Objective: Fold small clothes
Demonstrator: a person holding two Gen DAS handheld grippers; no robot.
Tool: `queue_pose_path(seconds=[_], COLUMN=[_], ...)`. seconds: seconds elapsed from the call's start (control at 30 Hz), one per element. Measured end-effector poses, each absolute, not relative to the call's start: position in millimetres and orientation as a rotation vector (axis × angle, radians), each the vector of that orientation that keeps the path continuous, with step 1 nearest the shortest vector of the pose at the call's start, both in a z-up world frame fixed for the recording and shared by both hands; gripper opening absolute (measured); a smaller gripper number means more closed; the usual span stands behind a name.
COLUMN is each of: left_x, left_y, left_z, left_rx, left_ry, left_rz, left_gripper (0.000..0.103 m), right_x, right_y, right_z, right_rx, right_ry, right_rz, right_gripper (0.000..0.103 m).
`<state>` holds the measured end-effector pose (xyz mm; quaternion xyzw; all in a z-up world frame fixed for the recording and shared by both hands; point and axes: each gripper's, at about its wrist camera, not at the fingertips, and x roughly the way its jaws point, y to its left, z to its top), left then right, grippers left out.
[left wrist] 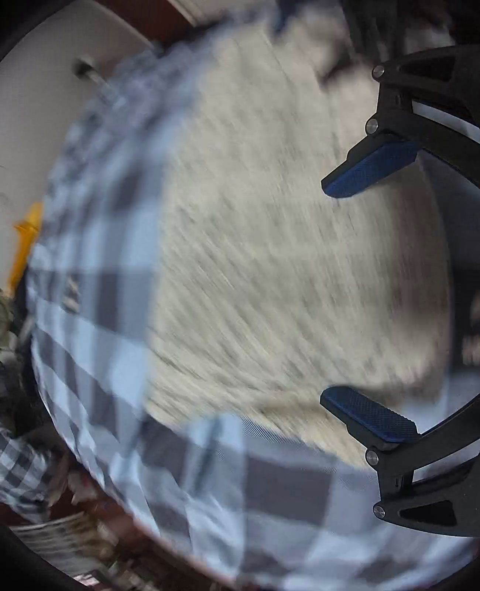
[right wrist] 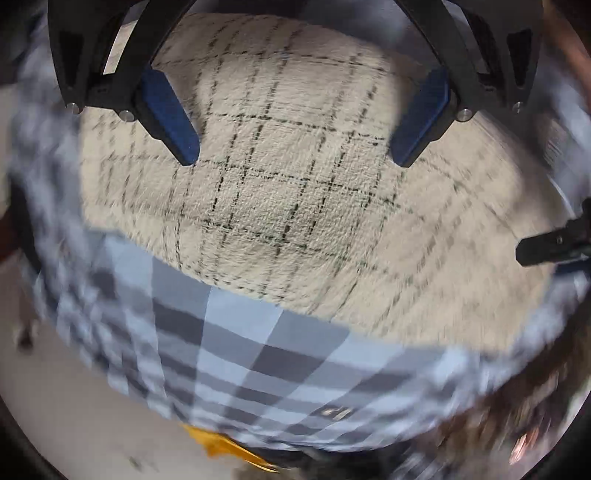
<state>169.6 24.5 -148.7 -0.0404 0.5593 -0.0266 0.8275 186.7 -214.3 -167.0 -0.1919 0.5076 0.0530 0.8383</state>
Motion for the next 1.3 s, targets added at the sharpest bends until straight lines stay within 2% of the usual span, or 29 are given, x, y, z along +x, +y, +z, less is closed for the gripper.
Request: queue_pose_path(seconds=[0.17, 0.27, 0.37, 0.47, 0.53, 0.63, 0.7, 0.9, 0.97, 1.13, 1.23, 1.3], left_x=[171, 167, 153, 133, 117, 97, 87, 94, 98, 108, 113, 116], left_y=[67, 89, 100, 100, 92, 73, 61, 51, 49, 43, 41, 41], left_z=[-132, -103, -78, -55, -43, -43, -48, -64, -66, -67, -71, -75], left_rx=[-0.048, -0.001, 0.075, 0.048, 0.054, 0.071, 0.098, 0.064, 0.055, 0.03, 0.027, 0.03], left_ry=[1.149, 1.106, 1.088, 1.06, 1.049, 1.081, 1.108, 1.166, 1.168, 1.158, 1.168, 1.181], left_rz=[0.004, 0.142, 0.222, 0.184, 0.141, 0.057, 0.024, -0.024, -0.04, -0.05, -0.047, -0.041], left_gripper=[0.103, 0.103, 0.103, 0.103, 0.103, 0.103, 0.103, 0.103, 0.103, 0.103, 0.103, 0.103], right_x=[181, 166, 153, 135, 125, 101, 89, 91, 94, 118, 123, 124], right_y=[-271, -329, -358, -382, -404, -435, -439, -447, -449, -444, -448, -456], right_z=[-165, -147, -118, -88, -76, -91, -111, -160, -174, -175, -183, -193], right_rx=[-0.437, -0.316, -0.162, 0.096, 0.373, 0.879, 1.065, 0.995, 1.13, 1.081, 1.126, 1.164], right_ry=[1.138, 1.197, 1.174, 1.188, 1.213, 1.215, 1.189, 1.197, 1.18, 1.179, 1.193, 1.2], right_rz=[-0.133, -0.398, -0.503, -0.419, -0.325, -0.185, -0.152, -0.275, -0.227, -0.227, -0.204, -0.224], right_gripper=[0.101, 0.101, 0.101, 0.101, 0.101, 0.102, 0.102, 0.101, 0.093, 0.091, 0.08, 0.08])
